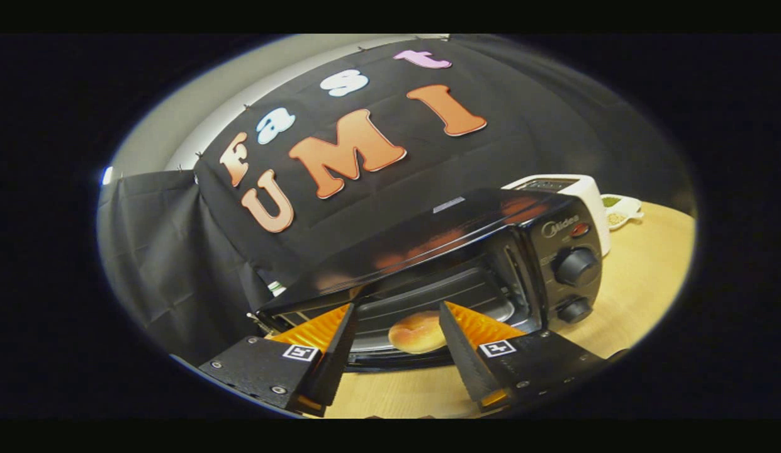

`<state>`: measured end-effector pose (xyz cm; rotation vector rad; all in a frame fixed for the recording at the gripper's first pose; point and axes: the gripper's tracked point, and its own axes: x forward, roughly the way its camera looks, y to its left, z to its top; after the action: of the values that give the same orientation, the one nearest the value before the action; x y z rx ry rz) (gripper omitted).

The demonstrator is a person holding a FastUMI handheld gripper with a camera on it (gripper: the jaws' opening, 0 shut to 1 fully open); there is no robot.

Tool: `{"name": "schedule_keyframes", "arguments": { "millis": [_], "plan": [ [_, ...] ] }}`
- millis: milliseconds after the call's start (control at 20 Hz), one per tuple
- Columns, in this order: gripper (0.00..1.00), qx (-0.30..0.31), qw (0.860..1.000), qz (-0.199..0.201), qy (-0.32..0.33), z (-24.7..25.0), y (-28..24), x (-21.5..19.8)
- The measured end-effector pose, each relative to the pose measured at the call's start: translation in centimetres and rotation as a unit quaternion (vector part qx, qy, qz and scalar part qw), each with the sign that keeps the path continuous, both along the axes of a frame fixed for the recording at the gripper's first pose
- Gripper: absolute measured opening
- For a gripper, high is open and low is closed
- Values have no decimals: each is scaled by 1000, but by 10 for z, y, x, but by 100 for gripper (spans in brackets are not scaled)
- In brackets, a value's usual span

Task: Open the toaster oven, put the food inside, and close the toaster oven door.

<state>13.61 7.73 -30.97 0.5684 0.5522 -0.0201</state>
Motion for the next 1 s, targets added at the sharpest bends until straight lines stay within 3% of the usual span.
{"name": "schedule_keyframes", "arguments": {
  "millis": [550, 700, 1000],
  "plan": [
    [78, -43, 997, 55, 45, 15, -6, -99],
    [78, -26, 994, 87, 65, 10, 6, -131],
    [78, -49, 988, 102, 108, -10, 1, -180]
  ]
}}
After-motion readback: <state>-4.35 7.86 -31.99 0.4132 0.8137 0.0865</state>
